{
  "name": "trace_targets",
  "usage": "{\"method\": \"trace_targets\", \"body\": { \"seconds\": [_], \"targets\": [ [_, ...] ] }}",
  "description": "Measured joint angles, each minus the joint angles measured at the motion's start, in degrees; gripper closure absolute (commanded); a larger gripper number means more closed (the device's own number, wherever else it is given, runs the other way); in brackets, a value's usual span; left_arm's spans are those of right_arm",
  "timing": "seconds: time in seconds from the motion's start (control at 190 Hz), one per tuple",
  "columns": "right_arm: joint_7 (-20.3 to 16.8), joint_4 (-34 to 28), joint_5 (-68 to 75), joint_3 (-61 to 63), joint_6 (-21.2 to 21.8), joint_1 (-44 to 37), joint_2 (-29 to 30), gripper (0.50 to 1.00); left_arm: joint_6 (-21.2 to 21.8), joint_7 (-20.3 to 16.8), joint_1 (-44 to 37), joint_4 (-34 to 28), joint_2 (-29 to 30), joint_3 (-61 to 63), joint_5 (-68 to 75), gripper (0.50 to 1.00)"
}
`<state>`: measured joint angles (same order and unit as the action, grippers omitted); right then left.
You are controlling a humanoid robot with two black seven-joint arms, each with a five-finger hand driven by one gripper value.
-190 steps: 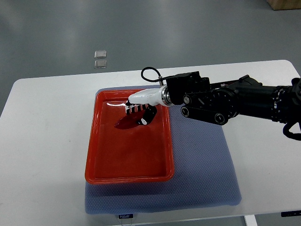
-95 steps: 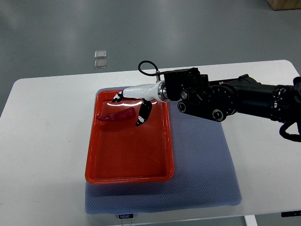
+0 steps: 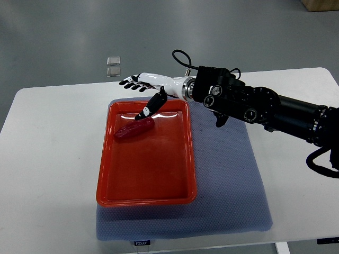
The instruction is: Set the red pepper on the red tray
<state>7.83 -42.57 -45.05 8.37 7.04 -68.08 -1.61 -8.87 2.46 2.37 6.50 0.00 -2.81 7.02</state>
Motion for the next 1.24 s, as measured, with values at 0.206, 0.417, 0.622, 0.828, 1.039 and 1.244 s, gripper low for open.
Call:
{"method": "trace_targets", "body": {
  "seconds": [0.206, 0.417, 0.622, 0.828, 1.039, 1.244],
  "targets": [
    [0.46, 1.86, 1.73, 19.47, -0.16, 10.5, -1.63, 0.587, 0.0, 0.0, -0.07, -0.07, 0.0, 0.07, 0.0, 0.5],
    [2.32, 3.32, 3.06, 37.98, -0.37, 18.5, -1.22, 0.587, 0.0, 0.0, -0.08, -0.09, 0.0, 0.09, 0.0, 0.5],
    [3.05, 3.44, 13.36, 46.11, -1.99, 24.11, -1.13, 0.587, 0.0, 0.0, -0.08, -0.09, 0.0, 0.09, 0.0, 0.5],
    [3.57, 3.53, 29.9, 46.56, -4.25, 26.68, -1.26, 0.587, 0.0, 0.0, -0.09, -0.09, 0.0, 0.09, 0.0, 0.5],
    [8.4, 3.55, 32.97, 46.56, -4.54, 26.86, -1.25, 0.587, 0.0, 0.0, -0.09, -0.09, 0.0, 0.09, 0.0, 0.5],
    [9.55, 4.67, 33.01, 46.56, -4.65, 26.4, -1.65, 0.587, 0.03, 0.0, -0.09, -0.09, 0.0, 0.09, 0.0, 0.5]
  ]
}}
